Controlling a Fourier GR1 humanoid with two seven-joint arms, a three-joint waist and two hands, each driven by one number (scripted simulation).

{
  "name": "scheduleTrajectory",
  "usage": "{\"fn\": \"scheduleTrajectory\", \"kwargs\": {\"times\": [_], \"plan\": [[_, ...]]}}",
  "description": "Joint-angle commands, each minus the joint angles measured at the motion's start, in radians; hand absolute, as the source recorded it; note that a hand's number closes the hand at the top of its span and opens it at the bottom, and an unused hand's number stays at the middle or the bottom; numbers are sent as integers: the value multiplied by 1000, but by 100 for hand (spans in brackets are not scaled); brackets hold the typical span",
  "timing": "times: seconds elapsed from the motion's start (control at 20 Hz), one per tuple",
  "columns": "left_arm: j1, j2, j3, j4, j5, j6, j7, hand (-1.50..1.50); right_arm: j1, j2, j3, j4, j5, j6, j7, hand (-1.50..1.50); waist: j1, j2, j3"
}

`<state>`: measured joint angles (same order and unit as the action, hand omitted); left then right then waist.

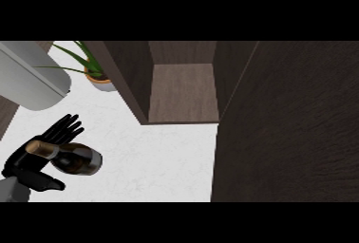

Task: Pick up the wine, place it into the cabinet and close the cabinet

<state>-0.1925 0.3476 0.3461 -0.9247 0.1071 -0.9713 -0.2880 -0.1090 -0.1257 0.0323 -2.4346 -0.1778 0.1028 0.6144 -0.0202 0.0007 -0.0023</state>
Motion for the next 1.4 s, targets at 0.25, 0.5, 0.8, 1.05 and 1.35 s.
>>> {"fn": "scheduleTrajectory", "kwargs": {"times": [0.25, 0.5, 0.8, 1.05, 1.35], "plan": [[-44, 24, -56, 104, -37, -87, -155, -150, 44, 12, 21, -165, -66, -8, 57, -150, -5, -1, 0], [13, 0, -106, 114, -67, -72, -246, -150, 84, 8, 17, -177, -67, 7, 40, -150, -7, -3, 0], [-60, -5, -136, 216, -78, -30, -296, -150, -25, 16, 32, -92, -37, -22, 60, -150, -4, 2, -2], [-27, -25, -173, 205, -41, -77, -313, 150, -3, 8, 0, -87, -57, -6, 40, -150, -3, 0, -1], [-52, 7, -239, 172, -53, -101, -331, 150, -13, 2, -19, -72, -68, 1, 40, -150, -4, 0, -1]]}}
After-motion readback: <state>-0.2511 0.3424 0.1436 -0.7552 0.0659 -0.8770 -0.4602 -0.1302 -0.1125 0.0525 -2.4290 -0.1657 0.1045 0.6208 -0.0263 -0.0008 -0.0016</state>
